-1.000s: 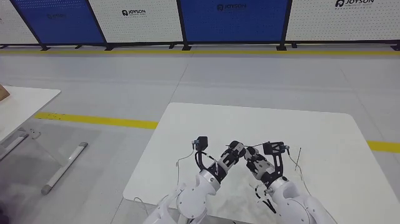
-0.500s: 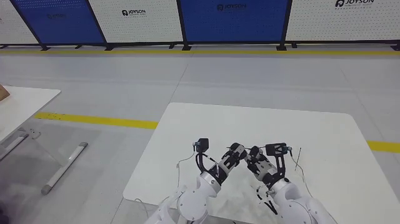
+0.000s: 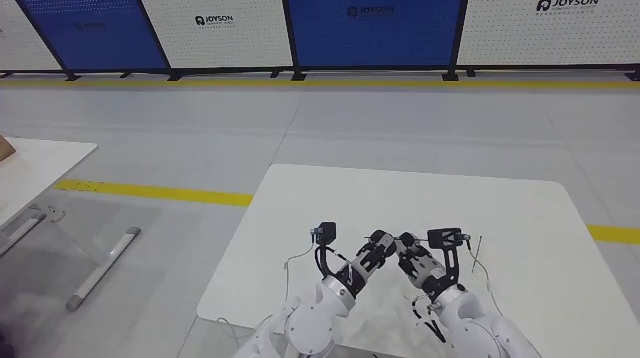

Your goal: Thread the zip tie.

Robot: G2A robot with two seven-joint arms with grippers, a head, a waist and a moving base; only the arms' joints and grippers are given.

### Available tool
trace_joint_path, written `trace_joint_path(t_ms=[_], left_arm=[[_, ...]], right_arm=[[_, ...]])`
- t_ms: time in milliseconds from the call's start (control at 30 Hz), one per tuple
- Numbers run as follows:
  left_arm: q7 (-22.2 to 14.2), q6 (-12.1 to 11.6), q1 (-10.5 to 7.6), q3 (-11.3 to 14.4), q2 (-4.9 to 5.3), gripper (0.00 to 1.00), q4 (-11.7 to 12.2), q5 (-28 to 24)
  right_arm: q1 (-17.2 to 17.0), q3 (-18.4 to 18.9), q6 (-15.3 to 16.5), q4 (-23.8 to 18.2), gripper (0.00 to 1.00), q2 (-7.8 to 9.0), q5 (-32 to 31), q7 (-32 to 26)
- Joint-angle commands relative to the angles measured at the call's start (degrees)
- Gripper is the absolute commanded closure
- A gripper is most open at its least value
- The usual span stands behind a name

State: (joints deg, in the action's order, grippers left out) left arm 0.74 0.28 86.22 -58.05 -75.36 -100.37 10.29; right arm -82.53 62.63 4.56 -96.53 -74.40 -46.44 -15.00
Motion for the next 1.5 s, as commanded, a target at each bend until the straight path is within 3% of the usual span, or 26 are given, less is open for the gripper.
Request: trace_joint_path(t_ms=[0,133,233,967,1000,1033,1133,1467], left_arm=[[0.2,0.1,-0.11,0.0,-0.03,1.0,0.1,0.0],[0.4,0.2,-0.34,0.2,-0.07,1.0,0.4,0.1],[0.6,0.2,-0.45,0.2,-0.1,1.0,0.5,0.1],[1.6,-1.2,-0.13,-0.1,-0.15,1.0,0.2,-0.7],[1.7,-1.2,-0.12,-0.1,-0.15,1.0,0.2,-0.7],[1.7,-1.2,-0.12,-0.1,-0.15,1.0,0.2,-0.7],[1.7,-1.1,-0.08,-0.1,-0.15,1.0,0.4,-0.6],[1.5,-1.0,-0.06,0.0,-0.16,1.0,0.7,-0.4]], right_arm=[[0.0,0.0,0.1,0.0,0.86,0.0,0.0,0.0],[0.0,0.1,0.2,0.0,0.9,0.01,0.1,-0.1],[-0.1,0.2,0.2,0.0,1.0,0.02,0.1,0.0],[0.5,-0.2,0.4,1.6,1.0,-0.04,0.3,-1.5],[0.5,-0.2,0.4,1.5,0.94,-0.05,0.5,-1.4],[0.4,-0.1,0.5,1.4,0.78,-0.05,0.6,-1.2],[0.0,0.0,0.7,0.8,0.65,-0.01,0.6,-0.6],[-0.8,0.5,0.8,-0.1,0.73,0.06,0.5,0.9]])
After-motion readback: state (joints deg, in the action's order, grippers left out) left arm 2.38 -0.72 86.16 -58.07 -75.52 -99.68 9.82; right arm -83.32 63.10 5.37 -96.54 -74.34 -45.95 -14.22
